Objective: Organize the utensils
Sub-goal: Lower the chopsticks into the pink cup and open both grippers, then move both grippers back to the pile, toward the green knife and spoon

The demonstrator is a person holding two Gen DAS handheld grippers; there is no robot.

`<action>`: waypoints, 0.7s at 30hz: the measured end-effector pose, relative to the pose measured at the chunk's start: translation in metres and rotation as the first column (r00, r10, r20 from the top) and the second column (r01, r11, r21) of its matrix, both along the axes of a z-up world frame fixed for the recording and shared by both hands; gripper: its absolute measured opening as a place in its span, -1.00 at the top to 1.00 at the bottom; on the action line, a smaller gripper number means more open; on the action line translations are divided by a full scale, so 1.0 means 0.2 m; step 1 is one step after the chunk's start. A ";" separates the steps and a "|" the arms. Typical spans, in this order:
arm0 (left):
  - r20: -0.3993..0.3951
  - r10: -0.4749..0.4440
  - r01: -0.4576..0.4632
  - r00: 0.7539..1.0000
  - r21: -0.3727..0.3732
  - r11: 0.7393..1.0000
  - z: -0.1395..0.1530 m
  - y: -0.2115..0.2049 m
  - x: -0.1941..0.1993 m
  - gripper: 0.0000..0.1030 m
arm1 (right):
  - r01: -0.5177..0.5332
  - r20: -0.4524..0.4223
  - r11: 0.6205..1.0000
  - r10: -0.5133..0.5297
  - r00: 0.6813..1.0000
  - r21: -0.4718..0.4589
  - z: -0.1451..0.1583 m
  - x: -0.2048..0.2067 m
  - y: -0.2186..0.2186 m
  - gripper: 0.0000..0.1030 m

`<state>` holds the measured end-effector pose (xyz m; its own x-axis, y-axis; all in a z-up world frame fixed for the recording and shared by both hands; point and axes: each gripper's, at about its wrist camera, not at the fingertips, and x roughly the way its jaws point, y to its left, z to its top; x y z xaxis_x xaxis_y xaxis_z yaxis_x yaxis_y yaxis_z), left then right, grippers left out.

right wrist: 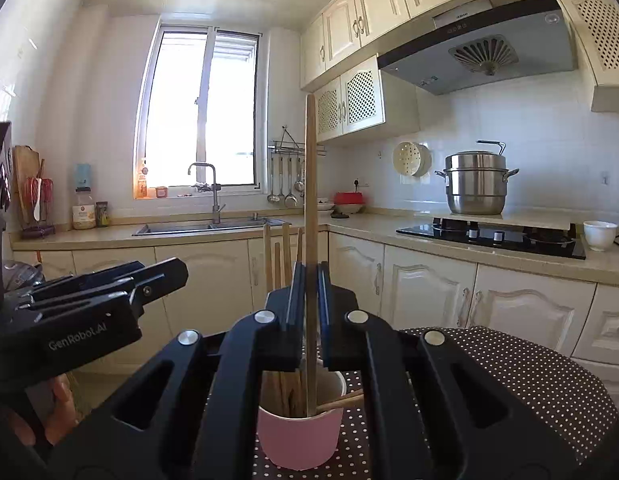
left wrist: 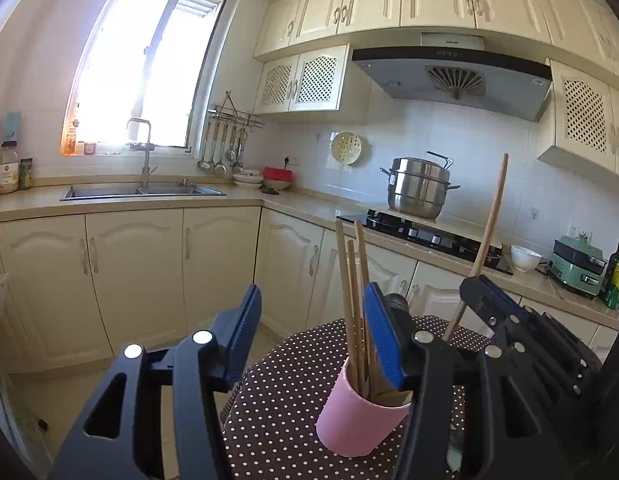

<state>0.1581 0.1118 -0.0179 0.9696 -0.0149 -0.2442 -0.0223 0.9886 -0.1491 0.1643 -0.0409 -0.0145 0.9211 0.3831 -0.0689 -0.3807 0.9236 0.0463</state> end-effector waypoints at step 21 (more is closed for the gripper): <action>-0.033 -0.010 0.011 0.999 0.032 0.999 0.12 -0.08 -0.17 -0.13 | 0.008 0.017 1.000 -0.008 1.000 0.016 0.17 -0.15 -0.07 0.09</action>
<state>0.1241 0.0964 0.0051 0.9609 -0.0170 -0.2765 -0.0161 0.9930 -0.1169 0.1341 -0.0557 0.0198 0.9252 0.3764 -0.0473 -0.3739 0.9259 0.0542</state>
